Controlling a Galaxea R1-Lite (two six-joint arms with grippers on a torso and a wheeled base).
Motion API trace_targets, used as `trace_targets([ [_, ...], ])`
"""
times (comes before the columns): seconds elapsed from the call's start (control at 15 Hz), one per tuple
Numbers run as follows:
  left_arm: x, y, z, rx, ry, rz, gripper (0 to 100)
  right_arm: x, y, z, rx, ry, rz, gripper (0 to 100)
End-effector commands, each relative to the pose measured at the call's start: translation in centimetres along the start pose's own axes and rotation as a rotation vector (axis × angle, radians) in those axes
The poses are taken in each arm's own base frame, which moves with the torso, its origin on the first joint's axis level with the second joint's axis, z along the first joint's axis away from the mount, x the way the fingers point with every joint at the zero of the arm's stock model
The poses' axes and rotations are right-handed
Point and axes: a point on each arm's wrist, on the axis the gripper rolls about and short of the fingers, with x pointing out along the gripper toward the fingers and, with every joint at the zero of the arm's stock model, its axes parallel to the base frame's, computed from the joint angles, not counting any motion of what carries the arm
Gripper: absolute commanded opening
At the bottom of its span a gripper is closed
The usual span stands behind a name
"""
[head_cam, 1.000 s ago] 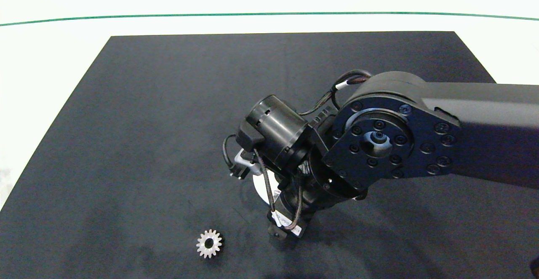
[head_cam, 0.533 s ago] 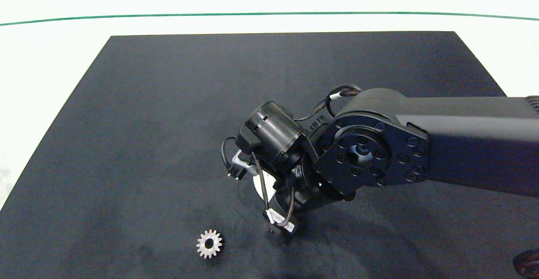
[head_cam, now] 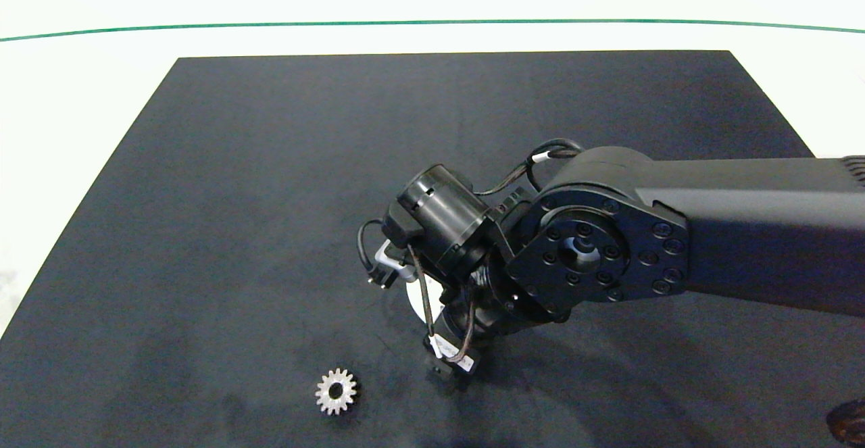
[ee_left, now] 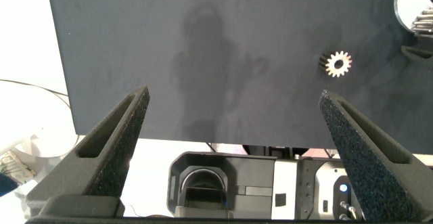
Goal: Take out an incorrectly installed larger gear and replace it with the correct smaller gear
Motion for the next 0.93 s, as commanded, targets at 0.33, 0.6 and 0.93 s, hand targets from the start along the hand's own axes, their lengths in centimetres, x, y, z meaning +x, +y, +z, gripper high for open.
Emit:
trace_targets([
  [0.33,-0.09,0.02,-0.11,-0.001,0.003,0.002,100,0.32,0.12,-0.28,-0.007,0.019,0.001,87],
  [0.6,-0.13,0.02,-0.14,-0.001,0.002,0.001,100,0.39,0.14,-0.26,-0.007,0.019,0.001,78],
  [0.93,-0.16,0.02,-0.11,-0.001,-0.001,0.002,100,0.43,0.18,-0.34,-0.011,0.025,0.002,69],
])
